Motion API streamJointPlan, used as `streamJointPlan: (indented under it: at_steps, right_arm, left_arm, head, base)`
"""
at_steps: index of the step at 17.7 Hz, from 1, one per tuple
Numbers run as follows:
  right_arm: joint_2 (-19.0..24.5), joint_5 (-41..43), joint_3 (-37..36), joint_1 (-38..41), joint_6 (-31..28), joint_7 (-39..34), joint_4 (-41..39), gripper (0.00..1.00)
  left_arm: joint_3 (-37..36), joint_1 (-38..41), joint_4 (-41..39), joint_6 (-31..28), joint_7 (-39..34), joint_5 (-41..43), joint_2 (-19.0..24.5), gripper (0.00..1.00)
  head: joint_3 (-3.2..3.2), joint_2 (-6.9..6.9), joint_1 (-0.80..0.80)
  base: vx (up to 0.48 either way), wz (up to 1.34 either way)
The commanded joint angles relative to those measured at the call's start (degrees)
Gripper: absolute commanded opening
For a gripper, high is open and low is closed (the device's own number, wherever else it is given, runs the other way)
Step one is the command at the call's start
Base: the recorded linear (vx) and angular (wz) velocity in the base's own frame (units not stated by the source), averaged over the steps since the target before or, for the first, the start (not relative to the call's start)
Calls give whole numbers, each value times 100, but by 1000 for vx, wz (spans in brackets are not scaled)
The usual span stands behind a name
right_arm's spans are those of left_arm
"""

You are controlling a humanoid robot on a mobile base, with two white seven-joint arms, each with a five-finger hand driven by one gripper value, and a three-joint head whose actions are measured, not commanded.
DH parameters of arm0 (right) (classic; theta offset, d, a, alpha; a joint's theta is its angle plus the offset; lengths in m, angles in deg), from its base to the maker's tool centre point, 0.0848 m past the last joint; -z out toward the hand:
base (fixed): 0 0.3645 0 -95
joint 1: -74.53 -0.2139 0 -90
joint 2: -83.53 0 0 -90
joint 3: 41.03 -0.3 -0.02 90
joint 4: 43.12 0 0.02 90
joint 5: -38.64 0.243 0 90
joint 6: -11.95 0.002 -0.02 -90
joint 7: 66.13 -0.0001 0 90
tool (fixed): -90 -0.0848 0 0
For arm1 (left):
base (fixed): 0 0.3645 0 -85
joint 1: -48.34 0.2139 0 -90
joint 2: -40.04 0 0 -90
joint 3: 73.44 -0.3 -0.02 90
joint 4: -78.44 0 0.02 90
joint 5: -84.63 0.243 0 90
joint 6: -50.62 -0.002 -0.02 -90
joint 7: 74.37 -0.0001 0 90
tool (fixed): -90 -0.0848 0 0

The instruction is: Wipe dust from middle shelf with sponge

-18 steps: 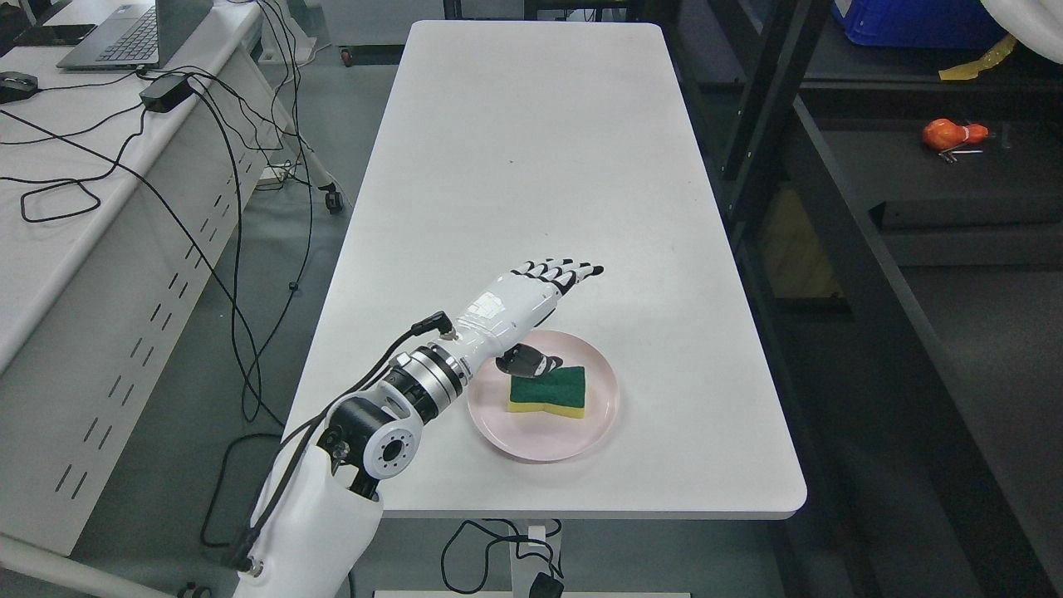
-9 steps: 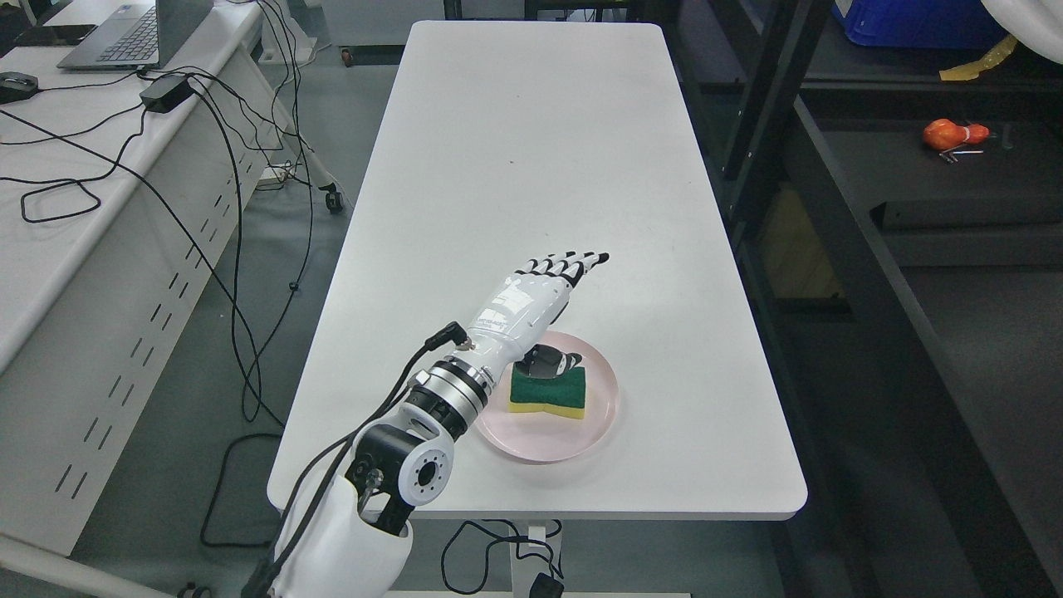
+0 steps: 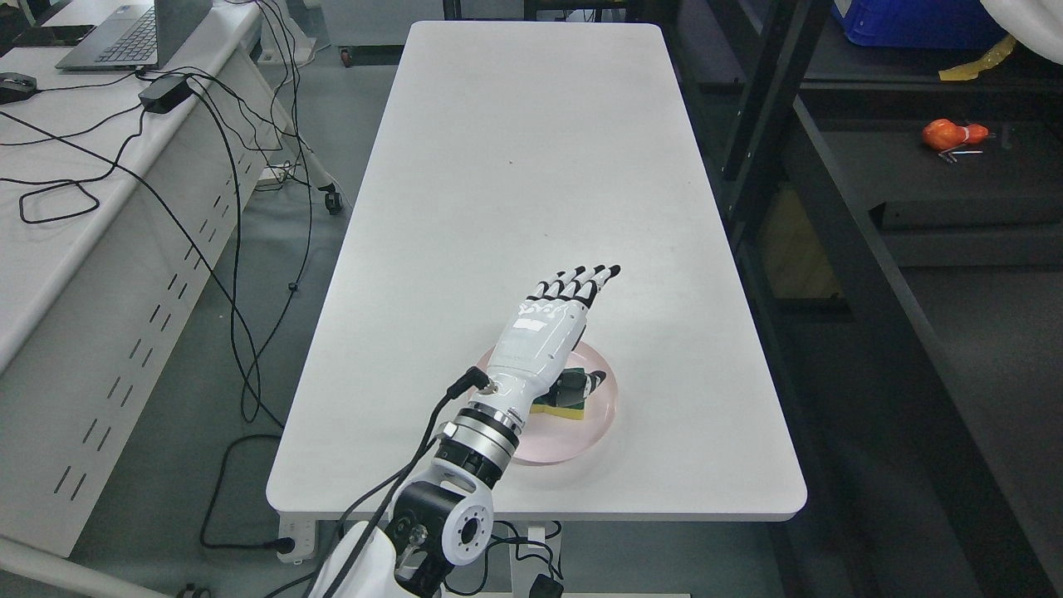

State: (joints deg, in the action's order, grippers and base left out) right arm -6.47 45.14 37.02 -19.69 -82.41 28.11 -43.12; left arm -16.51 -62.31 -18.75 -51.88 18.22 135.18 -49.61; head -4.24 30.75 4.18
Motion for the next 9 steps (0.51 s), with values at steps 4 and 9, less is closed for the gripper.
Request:
streamJointPlan:
  at_steps: [4,9]
  right_arm:
    - [-100,0,0,0,-3,-3,-100,100]
    - [-100,0,0,0,-3,-3,-100,100]
  left_arm:
    - [368,-25,-327,1294,711,51,112,97]
    - [1257,-1169,-327,4206,3565,43,1739,96]
  head:
    - [0,0,0]
    - [0,0,0]
  base:
    - [0,0]
    - [0,0]
